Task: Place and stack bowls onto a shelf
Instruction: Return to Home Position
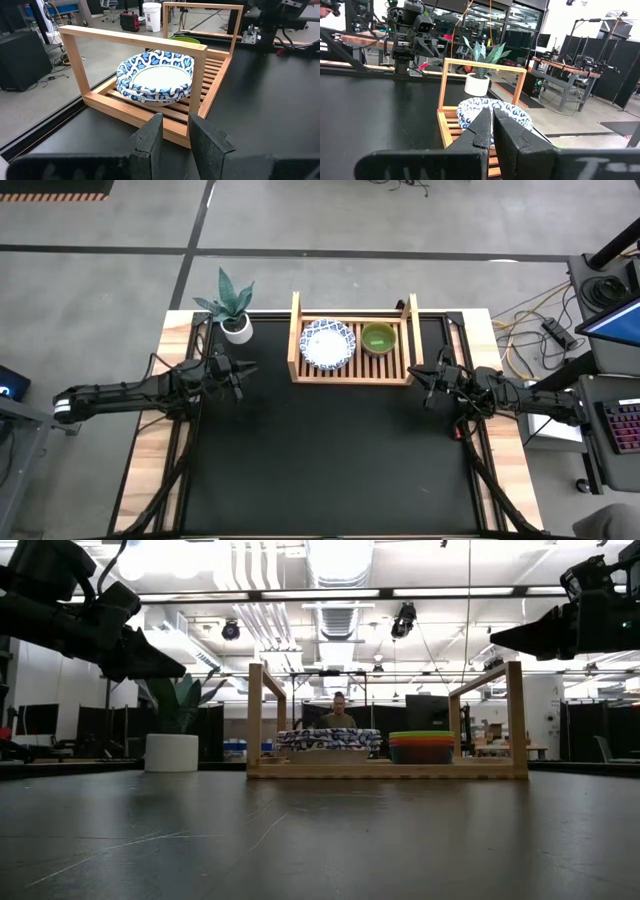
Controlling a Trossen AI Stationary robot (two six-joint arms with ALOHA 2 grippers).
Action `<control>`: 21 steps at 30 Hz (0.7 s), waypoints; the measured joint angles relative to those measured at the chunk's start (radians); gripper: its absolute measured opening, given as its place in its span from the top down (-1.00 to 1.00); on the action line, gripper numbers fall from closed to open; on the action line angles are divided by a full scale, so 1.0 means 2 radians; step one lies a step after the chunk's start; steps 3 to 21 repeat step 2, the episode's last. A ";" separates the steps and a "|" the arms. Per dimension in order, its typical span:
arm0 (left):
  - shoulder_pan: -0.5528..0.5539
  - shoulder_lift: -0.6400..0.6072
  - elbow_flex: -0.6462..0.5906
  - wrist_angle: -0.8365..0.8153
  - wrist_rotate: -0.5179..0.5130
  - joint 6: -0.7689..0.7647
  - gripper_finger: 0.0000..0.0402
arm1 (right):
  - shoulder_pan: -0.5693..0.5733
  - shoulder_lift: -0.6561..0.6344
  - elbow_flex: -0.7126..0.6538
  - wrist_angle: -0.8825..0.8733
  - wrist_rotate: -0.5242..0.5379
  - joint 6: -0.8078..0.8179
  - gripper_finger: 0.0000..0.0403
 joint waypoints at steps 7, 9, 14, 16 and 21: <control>0.000 0.000 0.000 0.000 0.000 0.000 0.62 | 0.000 0.000 0.000 0.000 0.000 0.000 0.96; 0.000 0.000 0.000 0.000 0.000 0.000 0.62 | 0.000 0.000 0.000 0.000 0.000 0.000 0.96; 0.000 0.000 0.000 0.000 0.000 0.000 0.62 | 0.000 0.000 0.000 0.000 0.000 0.000 0.96; 0.000 0.000 0.000 0.000 0.000 0.000 0.62 | 0.000 0.000 0.000 0.000 0.000 0.000 0.96; 0.000 0.000 0.000 0.000 0.000 0.000 0.62 | 0.000 0.000 0.000 0.000 0.000 0.000 0.96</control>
